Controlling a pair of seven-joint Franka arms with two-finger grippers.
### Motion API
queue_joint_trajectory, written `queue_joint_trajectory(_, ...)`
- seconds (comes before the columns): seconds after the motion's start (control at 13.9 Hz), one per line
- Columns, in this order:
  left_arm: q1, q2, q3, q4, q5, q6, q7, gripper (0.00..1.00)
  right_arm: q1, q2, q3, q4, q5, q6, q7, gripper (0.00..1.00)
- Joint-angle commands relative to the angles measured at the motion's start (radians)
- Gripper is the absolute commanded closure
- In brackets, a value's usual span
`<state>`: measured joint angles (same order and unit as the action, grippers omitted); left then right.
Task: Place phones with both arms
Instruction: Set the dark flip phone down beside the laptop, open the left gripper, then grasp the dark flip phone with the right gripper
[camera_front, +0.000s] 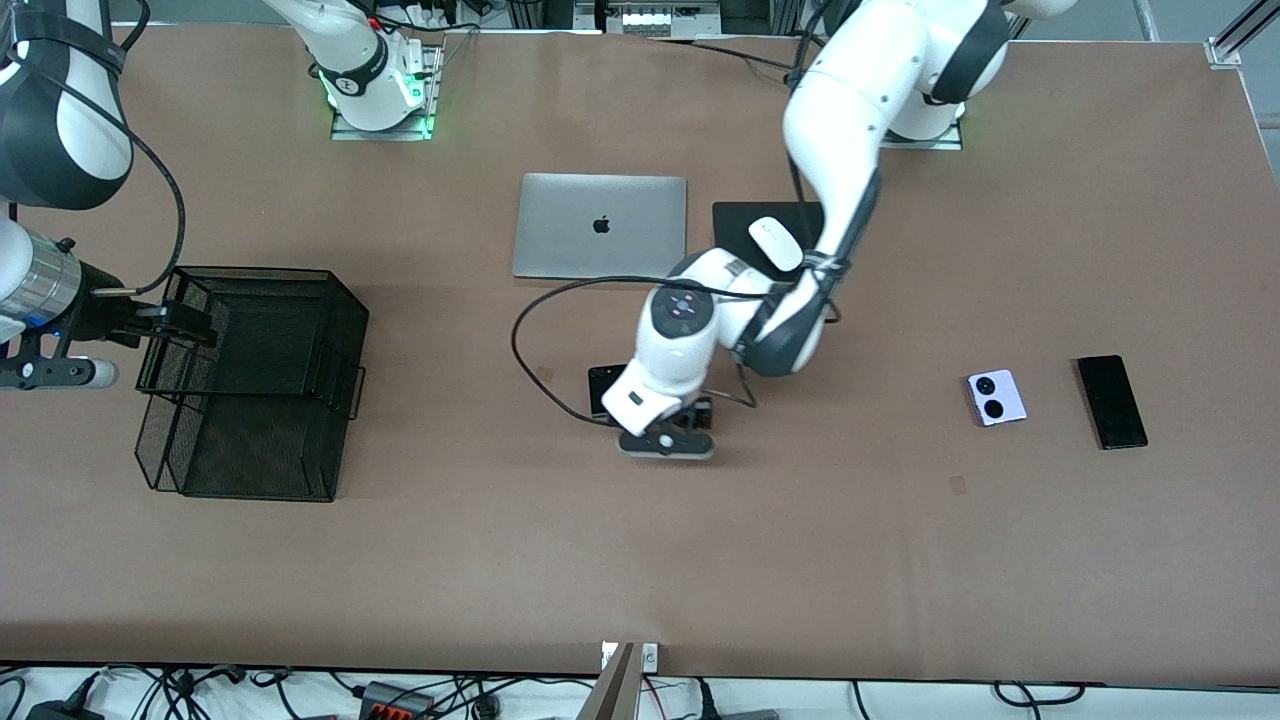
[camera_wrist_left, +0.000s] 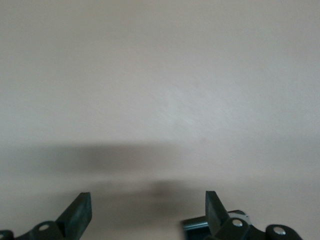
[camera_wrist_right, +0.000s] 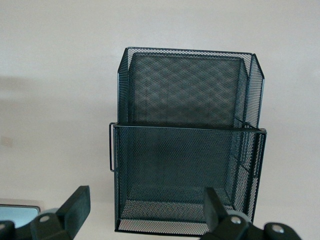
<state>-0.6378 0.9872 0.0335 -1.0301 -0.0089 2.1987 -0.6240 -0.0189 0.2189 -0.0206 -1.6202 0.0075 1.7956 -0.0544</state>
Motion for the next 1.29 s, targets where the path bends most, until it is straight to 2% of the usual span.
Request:
queue_joint_trajectory(0.0,0.067,-0.113,-0.026,-0.019,-0.04,-0.13,0.099,0.0,0.002,-0.009,0.007,-0.004,0.012,0.01,-0.012,0.0)
queue_joint_trajectory(0.14,0.093,-0.145,-0.027,-0.013,-0.043,-0.227,0.139,0.0,0.008,-0.007,0.013,-0.004,0.017,0.018,-0.01,0.0)
queue_joint_trajectory(0.29,0.131,-0.217,-0.024,-0.015,-0.042,-0.278,0.139,0.0,0.045,0.013,0.027,-0.004,0.02,0.027,-0.01,0.0)
queue_joint_trajectory(0.5,0.2,-0.289,-0.026,-0.015,-0.043,-0.411,0.213,0.0,0.108,0.036,0.033,-0.004,0.135,0.03,-0.01,0.0)
queue_joint_trajectory(0.72,0.247,-0.332,-0.015,-0.024,-0.03,-0.49,0.265,0.0,0.204,0.092,0.034,0.006,0.135,0.091,-0.012,0.0)
queue_joint_trajectory(1.0,0.426,-0.36,-0.02,-0.03,-0.04,-0.592,0.579,0.0,0.356,0.175,0.034,0.011,0.134,0.211,-0.001,0.0)
queue_joint_trajectory(1.22,0.499,-0.39,-0.021,-0.073,-0.028,-0.629,0.717,0.0,0.465,0.25,0.034,0.04,0.137,0.292,0.033,0.0)
